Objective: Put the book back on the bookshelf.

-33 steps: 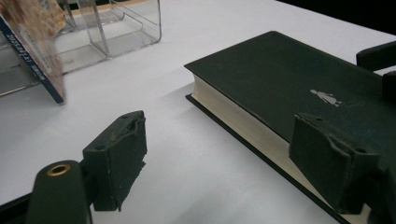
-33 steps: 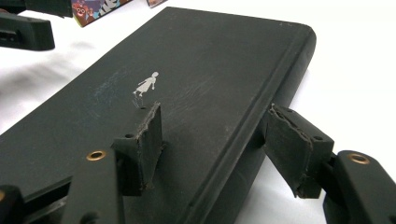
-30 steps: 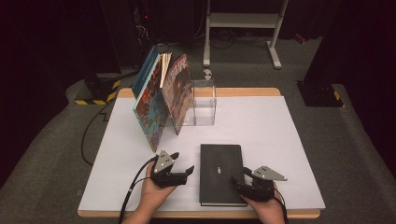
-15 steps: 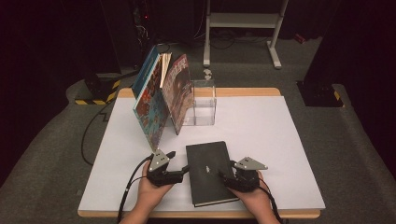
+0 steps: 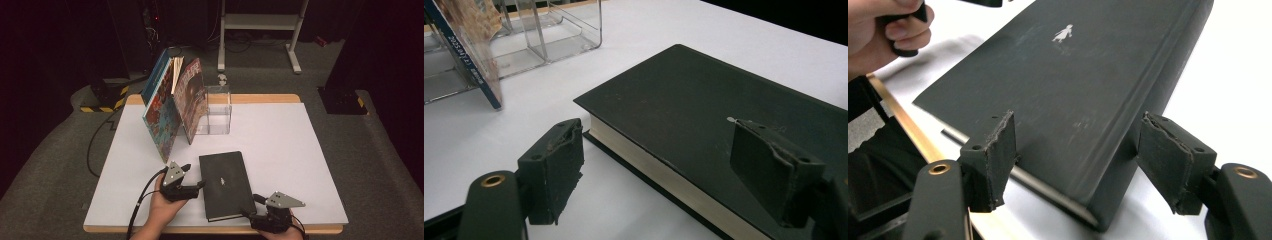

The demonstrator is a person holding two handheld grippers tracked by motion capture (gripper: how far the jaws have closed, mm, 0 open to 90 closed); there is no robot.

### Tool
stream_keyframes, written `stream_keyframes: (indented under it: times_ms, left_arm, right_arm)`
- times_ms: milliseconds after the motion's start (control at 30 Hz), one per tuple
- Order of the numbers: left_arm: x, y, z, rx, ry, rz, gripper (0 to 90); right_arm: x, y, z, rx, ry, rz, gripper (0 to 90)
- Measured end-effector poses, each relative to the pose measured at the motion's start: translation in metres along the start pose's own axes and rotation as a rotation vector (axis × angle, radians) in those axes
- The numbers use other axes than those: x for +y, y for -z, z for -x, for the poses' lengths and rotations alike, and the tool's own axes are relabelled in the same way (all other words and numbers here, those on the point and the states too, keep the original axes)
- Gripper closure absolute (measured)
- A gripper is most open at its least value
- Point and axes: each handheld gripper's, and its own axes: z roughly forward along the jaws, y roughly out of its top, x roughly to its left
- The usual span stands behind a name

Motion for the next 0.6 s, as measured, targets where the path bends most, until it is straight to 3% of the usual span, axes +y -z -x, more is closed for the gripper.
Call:
stream_keyframes:
  times_ms: [233,600]
  left_arm:
    - [0.0011,-0.0001,-0.0015,0.001,0.004,0.004,21.5]
    - [0.0016,-0.0005,-0.0006,-0.005,0.014,-0.002,22.1]
  right_arm:
    - [-0.0041,0.0001,-0.0033,-0.006,0.047,-0.019,27.8]
    - [-0.0016,-0.0064,-0.0058,-0.017,0.054,-0.014,27.3]
